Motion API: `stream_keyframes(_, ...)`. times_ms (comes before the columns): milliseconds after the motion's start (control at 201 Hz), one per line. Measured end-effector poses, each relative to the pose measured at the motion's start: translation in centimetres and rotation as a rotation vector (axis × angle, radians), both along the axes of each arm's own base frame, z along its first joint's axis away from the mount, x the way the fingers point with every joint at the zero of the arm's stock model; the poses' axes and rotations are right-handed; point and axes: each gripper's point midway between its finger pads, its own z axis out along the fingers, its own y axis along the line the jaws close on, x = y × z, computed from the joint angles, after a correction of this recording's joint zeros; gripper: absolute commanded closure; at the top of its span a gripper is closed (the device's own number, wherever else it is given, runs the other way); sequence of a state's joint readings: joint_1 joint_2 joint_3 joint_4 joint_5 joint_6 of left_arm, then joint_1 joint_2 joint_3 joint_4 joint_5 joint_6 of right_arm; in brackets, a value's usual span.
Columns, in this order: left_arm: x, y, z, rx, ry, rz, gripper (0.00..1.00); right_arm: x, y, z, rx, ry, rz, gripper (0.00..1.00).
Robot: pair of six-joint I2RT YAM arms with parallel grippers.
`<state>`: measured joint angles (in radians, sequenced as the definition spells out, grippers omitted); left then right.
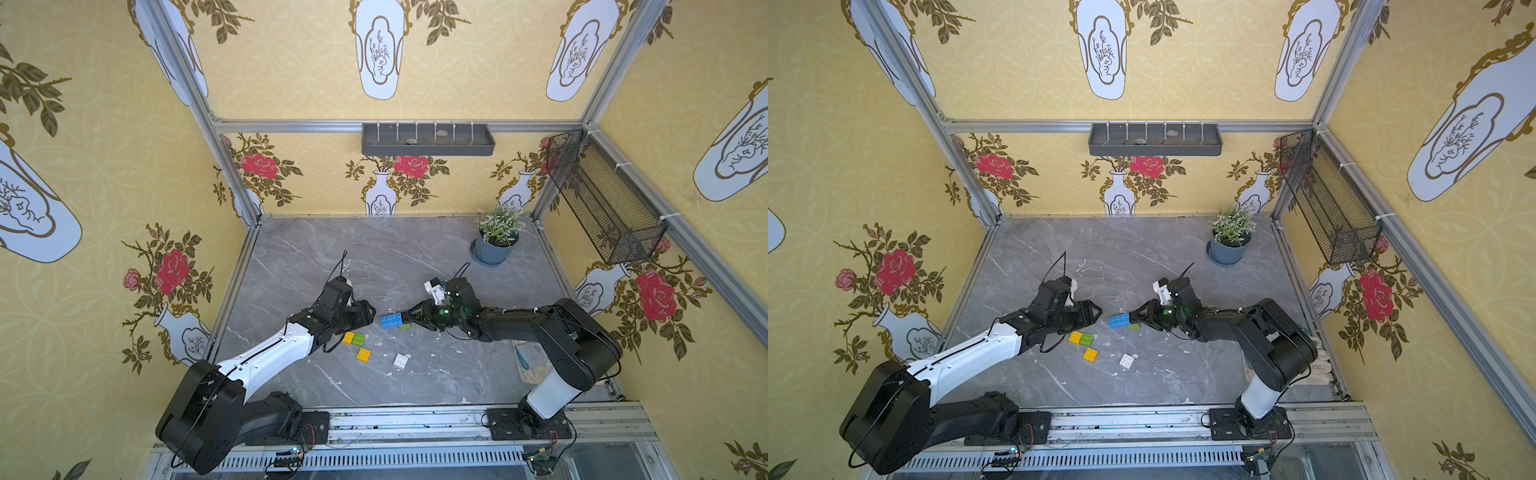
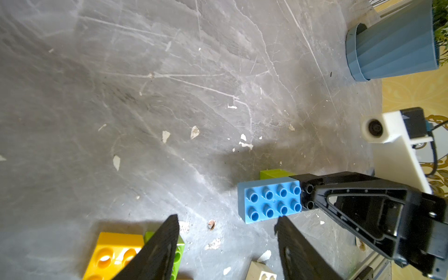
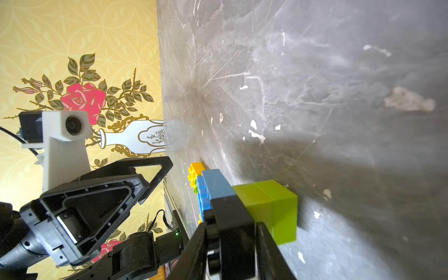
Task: Assemble the number 4 with lego
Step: Adjust the lego brick at the center of the board.
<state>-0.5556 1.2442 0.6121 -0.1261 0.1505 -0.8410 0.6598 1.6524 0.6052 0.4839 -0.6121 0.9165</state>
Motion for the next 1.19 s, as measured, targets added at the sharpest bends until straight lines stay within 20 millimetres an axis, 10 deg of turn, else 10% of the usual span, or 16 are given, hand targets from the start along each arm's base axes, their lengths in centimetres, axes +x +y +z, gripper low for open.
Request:
stream_keyframes(493,0.4,-0.4,0.1,-0.006,-0.009,-0.016,0.31,-0.2,-0.7,-0.7,0.005,0.03,-0.023,0.49)
stream_keyframes(841,0.4,-0.5,0.1,-0.006,-0.015,-0.025,0.31,0.6,-1.2,2.2,-0.018,-0.044,-0.048,0.3)
stream_keyframes(1190,0.4,0.4,-0.1,-0.009,-0.017,0.016,0.36,-3.0,-1.6,5.6,-0.495,-0.111,-0.181,0.34)
